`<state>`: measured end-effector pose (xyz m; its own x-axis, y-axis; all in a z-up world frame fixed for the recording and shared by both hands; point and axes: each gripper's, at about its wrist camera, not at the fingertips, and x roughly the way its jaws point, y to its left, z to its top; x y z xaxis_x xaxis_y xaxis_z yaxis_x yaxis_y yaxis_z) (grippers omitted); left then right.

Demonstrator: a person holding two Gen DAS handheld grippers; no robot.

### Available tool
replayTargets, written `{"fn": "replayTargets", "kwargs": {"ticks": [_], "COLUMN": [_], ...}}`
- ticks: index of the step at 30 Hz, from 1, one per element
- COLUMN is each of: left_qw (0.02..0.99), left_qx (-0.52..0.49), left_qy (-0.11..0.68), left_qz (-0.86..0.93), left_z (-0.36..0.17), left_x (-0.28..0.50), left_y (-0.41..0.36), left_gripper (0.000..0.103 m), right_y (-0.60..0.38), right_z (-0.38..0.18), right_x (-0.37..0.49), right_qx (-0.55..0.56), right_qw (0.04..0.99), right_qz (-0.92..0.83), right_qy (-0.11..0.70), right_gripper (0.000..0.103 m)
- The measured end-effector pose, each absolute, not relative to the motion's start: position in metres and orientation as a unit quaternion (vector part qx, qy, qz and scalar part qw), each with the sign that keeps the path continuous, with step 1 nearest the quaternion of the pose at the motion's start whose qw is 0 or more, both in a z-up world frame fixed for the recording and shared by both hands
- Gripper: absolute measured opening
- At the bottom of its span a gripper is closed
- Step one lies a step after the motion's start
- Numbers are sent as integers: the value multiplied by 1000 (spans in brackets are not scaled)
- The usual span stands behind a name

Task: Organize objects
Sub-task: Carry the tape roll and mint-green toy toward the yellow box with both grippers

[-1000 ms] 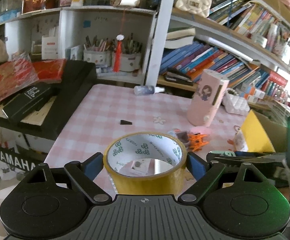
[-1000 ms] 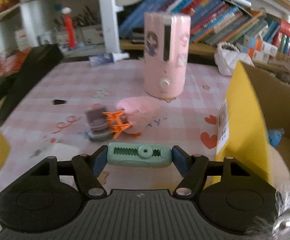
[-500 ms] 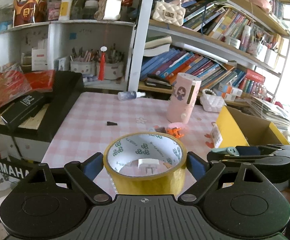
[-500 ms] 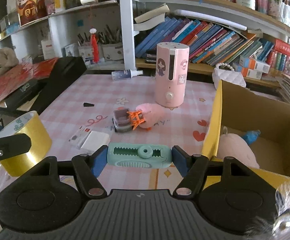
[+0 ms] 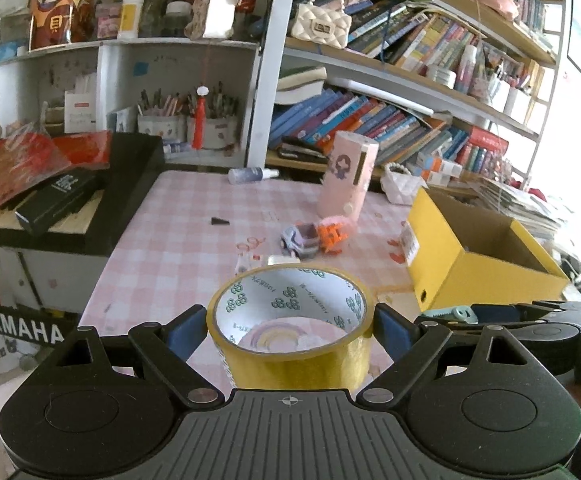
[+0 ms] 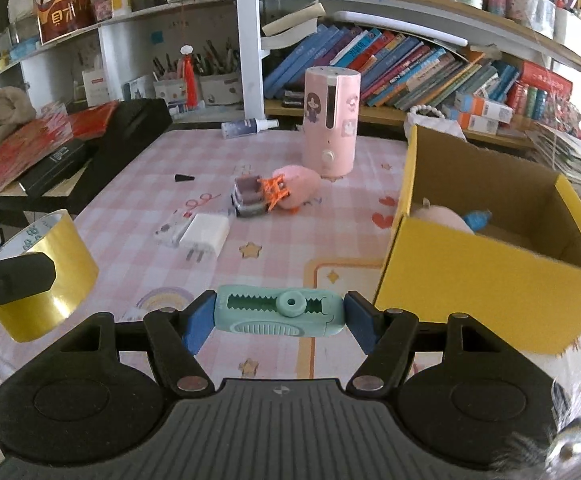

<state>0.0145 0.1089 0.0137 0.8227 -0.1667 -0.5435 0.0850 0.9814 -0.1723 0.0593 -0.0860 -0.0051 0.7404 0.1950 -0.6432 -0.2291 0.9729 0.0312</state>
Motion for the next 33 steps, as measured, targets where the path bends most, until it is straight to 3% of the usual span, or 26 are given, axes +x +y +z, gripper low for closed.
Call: {"fn": "replayTargets", "kwargs": {"ticks": [33], "left_qw": [926], "left_qx": [-4], "left_qy": [306], "left_qz": [-222], "left_z": [6], "left_x": [-47], "left_y": [52], "left_gripper": [90], "right_y": [-155], "right_z": [-19], "right_x": [-74], "right_qx": [64], "right_qw": [929], "right_qz": [-46], "right_qy": [361], "right_gripper": [66]}}
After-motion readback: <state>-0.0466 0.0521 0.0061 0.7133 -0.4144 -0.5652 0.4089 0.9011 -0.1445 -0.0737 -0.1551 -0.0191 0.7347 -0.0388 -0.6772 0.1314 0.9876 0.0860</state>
